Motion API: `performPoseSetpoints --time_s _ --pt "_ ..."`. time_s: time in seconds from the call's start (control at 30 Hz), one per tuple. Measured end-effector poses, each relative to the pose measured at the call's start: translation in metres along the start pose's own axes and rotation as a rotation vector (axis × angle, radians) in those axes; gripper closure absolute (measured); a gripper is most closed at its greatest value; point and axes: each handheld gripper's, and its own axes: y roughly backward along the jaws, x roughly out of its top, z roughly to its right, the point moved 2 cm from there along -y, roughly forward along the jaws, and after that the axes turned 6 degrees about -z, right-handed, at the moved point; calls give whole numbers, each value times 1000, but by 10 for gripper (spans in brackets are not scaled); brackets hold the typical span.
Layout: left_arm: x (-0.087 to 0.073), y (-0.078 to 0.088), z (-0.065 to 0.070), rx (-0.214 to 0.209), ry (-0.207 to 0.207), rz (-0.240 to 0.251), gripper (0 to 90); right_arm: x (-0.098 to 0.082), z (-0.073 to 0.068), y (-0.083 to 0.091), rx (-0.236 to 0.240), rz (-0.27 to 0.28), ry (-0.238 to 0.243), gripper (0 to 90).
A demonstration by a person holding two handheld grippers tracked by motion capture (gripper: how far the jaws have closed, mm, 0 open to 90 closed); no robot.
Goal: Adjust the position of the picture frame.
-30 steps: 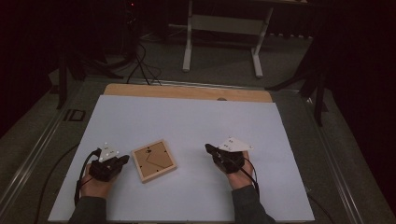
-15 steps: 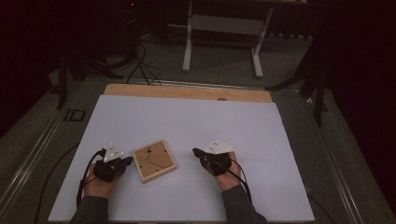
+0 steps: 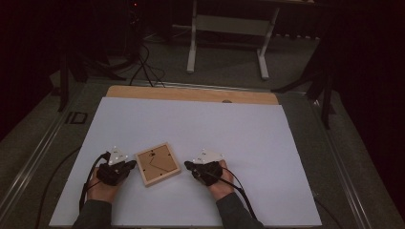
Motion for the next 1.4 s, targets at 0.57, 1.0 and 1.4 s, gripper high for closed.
performPoseSetpoints --time_s 0.57,1.0,1.4 --pt "5 -4 9 6 -38 -11 897 -3 -10 -12 7 -74 57 899" --pt "9 -8 16 -40 -30 -3 899 -9 -14 -8 17 -89 68 899" --pt "11 -5 17 -101 1 58 900 -11 -23 -5 30 -90 91 900"
